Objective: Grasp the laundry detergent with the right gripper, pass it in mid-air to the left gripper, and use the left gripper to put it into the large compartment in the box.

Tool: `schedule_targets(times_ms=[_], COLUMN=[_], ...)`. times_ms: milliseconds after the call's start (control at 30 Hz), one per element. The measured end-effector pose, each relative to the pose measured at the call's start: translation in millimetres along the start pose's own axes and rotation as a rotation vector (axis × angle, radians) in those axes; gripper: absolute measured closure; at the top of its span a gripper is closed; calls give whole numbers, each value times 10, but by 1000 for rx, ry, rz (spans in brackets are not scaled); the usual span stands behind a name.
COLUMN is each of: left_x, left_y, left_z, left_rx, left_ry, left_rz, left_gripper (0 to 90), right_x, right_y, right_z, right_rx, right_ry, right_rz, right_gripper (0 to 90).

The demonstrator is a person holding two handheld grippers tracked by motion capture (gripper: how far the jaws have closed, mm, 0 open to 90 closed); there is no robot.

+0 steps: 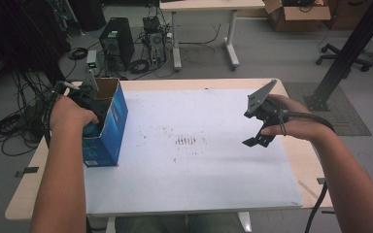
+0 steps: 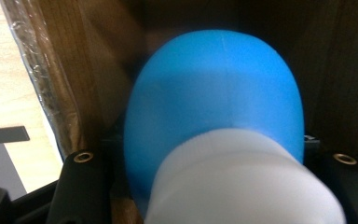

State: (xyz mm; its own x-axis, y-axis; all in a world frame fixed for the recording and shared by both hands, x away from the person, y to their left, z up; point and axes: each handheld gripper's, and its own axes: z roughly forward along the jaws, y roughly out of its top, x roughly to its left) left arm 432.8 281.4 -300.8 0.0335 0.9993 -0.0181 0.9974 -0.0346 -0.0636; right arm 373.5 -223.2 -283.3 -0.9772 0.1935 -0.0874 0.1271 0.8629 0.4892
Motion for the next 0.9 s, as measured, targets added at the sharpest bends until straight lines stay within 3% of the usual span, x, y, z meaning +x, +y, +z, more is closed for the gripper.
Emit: schedule_targets(times_ms=[567,900], left_x=[-2,9], left_y=[-21,-38], left_z=[10,-51], left_rx=[-5,-32], left_ry=[-1,-27], left_rz=[0,-13], left_gripper=[379,350], right_x=[13,13], right_y=[9,-25], right_z=[-1,4], right_rx=[-5,-7], right_ry=[-1,2], right_rz=[-1,3], right_gripper=[29,29])
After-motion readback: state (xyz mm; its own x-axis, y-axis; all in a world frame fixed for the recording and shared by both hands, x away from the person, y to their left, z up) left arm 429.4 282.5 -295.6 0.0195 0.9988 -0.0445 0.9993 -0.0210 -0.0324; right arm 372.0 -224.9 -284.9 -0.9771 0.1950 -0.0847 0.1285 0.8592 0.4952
